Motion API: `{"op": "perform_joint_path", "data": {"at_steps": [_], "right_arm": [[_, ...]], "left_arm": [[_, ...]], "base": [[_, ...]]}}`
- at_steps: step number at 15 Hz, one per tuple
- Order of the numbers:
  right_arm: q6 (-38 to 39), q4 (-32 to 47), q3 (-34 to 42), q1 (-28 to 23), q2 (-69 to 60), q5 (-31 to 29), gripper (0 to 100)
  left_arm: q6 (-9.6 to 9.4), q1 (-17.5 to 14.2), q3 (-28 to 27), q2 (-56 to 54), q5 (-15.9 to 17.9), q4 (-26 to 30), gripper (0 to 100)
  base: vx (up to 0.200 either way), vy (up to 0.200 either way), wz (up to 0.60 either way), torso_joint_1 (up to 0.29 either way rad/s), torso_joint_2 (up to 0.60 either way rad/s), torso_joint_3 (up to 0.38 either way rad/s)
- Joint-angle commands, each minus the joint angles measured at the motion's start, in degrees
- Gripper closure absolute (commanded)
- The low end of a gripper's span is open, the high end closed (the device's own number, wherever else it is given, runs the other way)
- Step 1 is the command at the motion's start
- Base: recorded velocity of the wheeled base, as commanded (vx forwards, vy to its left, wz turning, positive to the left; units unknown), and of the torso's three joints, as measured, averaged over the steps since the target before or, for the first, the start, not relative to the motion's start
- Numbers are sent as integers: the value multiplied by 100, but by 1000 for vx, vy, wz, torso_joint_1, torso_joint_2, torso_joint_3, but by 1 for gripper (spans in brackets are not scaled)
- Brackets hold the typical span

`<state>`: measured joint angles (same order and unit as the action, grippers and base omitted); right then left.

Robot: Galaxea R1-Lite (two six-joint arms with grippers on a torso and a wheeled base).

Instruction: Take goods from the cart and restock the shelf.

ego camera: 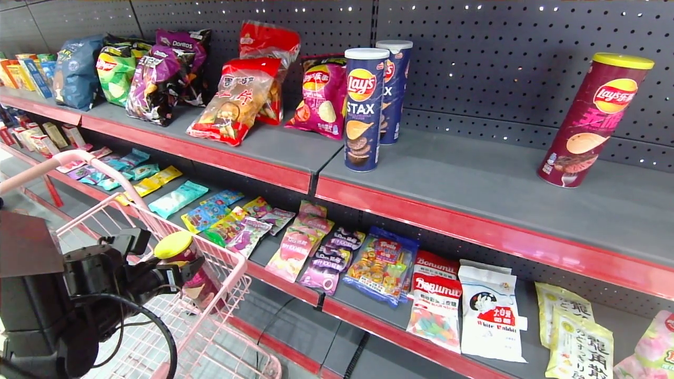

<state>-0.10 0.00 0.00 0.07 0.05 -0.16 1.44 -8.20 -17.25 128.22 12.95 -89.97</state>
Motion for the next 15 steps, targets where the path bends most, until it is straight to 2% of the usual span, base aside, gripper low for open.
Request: {"op": "perform_joint_path", "data": {"at_steps": [1,3,4,8,11,12,15], "right_arm": [[1,0,0,1,4,-2,0],[-8,0,0,1,4,-2,0],[1,0,0,1,4,-2,0],[1,0,0,1,4,7,0],[10,0,0,1,4,-2,0],[10,0,0,1,4,-2,0],[10,0,0,1,4,7,0]], "left_arm": [[-3,-23,-173,151,-3,-3,0],[-3,-6,-200,230,-3,-3,0],[-3,-6,-235,274,-3,-3,100],[-3,-6,-235,274,-3,-3,100],[-3,-6,-297,-192,6,-3,100],[-3,-6,-305,-517,6,190,100],[23,-15,-332,-1845,112,1447,100]], "base": [[0,0,0,0,0,0],[0,0,0,0,0,0],[0,0,0,0,0,0],[0,0,0,0,0,0],[0,0,0,0,0,0],[0,0,0,0,0,0],[0,0,0,0,0,0]]}}
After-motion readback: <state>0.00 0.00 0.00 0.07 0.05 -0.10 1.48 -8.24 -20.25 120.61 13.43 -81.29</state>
